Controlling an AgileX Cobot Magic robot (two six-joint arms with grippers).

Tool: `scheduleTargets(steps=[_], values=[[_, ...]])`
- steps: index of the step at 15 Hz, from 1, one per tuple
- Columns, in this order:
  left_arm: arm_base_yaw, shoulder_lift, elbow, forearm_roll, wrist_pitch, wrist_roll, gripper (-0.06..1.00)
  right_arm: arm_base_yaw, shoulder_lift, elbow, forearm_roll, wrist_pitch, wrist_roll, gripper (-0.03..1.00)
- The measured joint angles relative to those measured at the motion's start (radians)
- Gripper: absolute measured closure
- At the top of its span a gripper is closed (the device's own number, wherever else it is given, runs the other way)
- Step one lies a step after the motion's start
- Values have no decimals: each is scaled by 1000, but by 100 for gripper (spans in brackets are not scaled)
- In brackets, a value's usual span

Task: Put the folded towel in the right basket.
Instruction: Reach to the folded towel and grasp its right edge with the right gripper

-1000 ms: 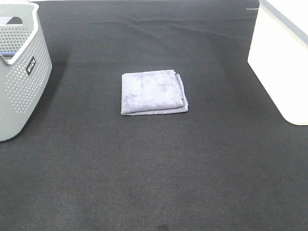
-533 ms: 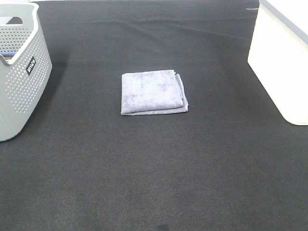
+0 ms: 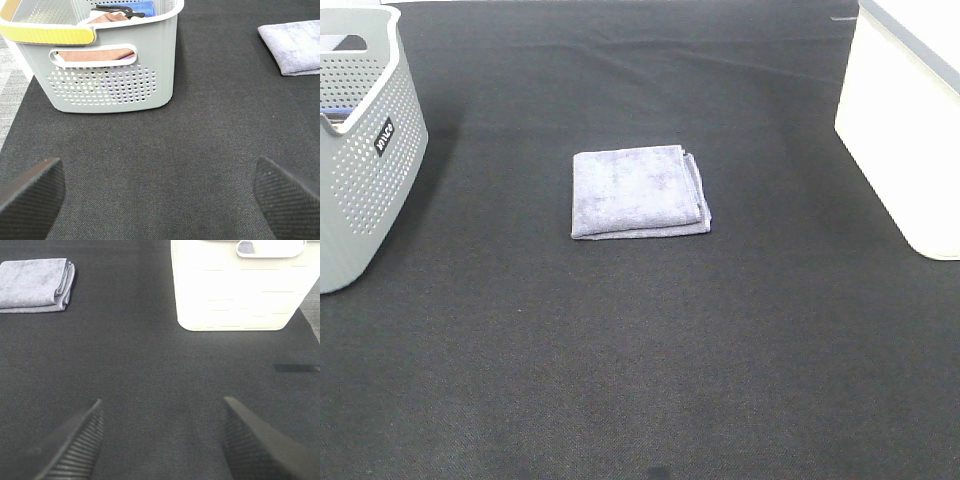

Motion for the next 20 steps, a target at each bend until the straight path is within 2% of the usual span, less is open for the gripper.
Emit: scheduleTargets(steps=[20], values=[[0, 0, 0, 0, 0, 0, -3, 0, 0, 0, 0, 0, 0, 34]])
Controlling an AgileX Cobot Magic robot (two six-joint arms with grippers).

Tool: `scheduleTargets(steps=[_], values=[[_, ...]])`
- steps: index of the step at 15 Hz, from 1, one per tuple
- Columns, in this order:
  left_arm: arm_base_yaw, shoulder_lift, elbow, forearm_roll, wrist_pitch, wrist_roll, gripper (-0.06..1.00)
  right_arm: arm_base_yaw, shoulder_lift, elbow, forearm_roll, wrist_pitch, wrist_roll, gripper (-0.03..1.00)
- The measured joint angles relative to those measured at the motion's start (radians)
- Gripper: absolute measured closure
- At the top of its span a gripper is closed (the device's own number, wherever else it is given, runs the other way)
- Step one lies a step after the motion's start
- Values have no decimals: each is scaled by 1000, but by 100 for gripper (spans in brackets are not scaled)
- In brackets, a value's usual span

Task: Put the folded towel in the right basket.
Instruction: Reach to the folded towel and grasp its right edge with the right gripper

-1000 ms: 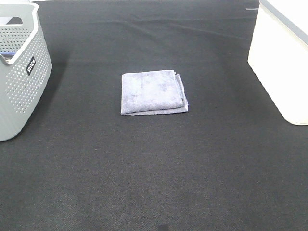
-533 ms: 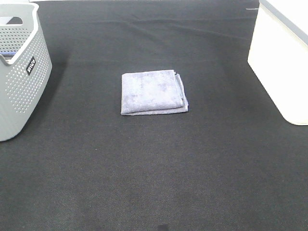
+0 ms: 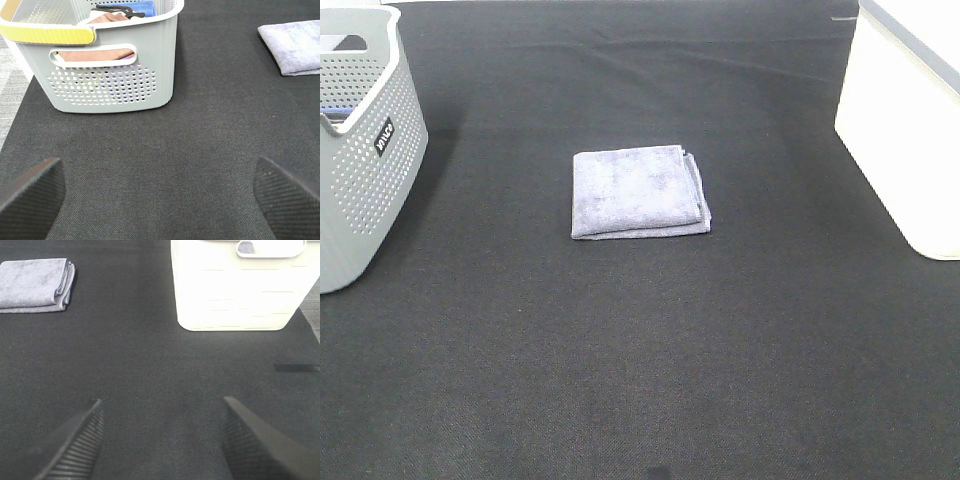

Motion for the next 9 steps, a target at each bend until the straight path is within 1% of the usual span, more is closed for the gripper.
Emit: scheduleTargets(steps=[9], values=[[0, 0, 0, 0, 0, 0, -3, 0, 0, 0, 0, 0, 0, 34]])
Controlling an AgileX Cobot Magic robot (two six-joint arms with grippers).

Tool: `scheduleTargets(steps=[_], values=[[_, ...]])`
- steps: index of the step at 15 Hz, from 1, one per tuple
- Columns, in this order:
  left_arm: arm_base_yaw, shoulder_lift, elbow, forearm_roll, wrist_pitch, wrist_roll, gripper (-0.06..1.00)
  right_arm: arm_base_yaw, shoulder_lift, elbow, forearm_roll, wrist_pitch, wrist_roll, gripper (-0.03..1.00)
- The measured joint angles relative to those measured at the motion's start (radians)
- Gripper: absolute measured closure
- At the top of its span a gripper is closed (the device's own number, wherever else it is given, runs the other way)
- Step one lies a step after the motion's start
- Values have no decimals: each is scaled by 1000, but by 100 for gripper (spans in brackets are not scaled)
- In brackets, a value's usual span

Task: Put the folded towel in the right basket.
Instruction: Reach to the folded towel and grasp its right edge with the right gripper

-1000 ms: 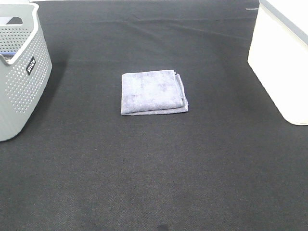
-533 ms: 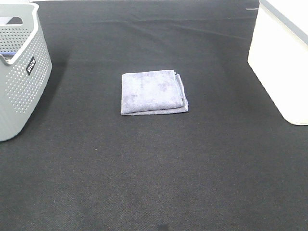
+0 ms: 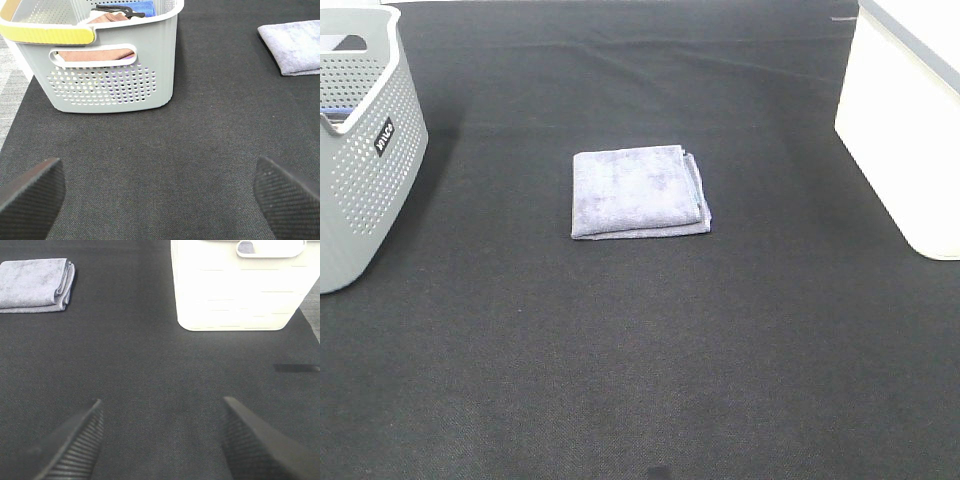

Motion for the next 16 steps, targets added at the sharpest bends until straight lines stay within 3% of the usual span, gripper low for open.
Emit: scheduleTargets(steps=[2, 9, 13, 16], values=[[0, 0, 0, 0, 0, 0, -3, 0, 14, -6, 0, -3, 1, 34], [0, 0, 0, 0, 0, 0, -3, 0, 513, -198, 51, -259, 5, 34], [0, 0, 0, 0, 0, 0, -3, 0, 923, -469, 112, -263, 1, 34], [0, 0, 0, 0, 0, 0, -3, 0, 1226, -727, 127, -200, -21, 34]])
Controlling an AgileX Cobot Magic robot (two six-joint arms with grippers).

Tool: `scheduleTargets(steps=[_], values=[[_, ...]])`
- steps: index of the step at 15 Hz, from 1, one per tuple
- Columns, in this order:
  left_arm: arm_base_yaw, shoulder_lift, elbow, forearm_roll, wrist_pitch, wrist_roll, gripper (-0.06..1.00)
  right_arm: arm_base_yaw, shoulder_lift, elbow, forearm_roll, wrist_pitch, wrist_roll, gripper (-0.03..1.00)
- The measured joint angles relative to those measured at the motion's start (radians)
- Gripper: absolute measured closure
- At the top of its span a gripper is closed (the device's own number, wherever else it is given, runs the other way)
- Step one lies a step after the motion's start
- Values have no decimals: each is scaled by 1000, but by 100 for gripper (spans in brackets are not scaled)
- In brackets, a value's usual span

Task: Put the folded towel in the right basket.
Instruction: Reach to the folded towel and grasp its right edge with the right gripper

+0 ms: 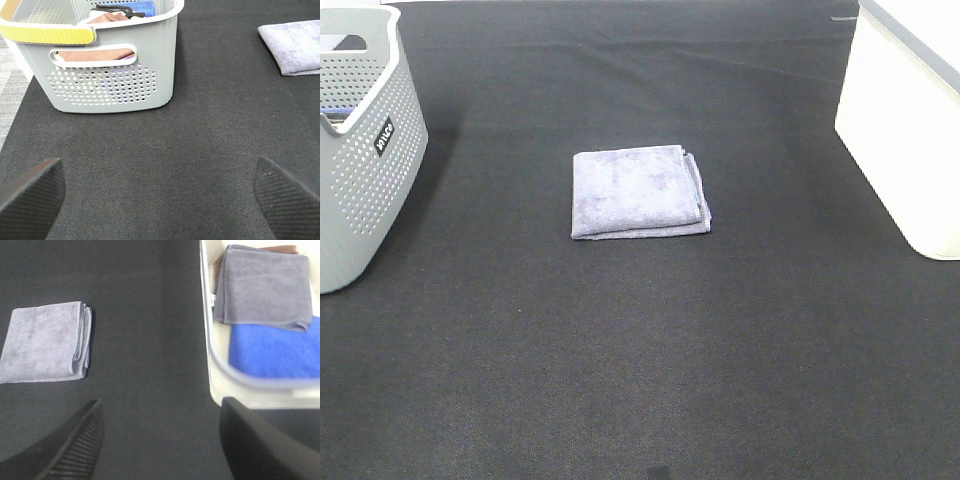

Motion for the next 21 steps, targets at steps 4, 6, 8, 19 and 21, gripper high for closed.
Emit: scheduleTargets(steps=[4, 6, 8, 19, 21], values=[[0, 0, 0, 0, 0, 0, -3, 0, 317, -336, 1, 113, -2, 34], [0, 0, 0, 0, 0, 0, -3, 0, 467, -489, 17, 158, -5, 33], [0, 0, 0, 0, 0, 0, -3, 14, 605, -630, 54, 196, -11, 32], [0, 0, 0, 0, 0, 0, -3, 179, 1206, -996, 358, 344, -62, 20], [0, 0, 0, 0, 0, 0, -3, 179, 1256, -1038, 364, 347, -62, 20]])
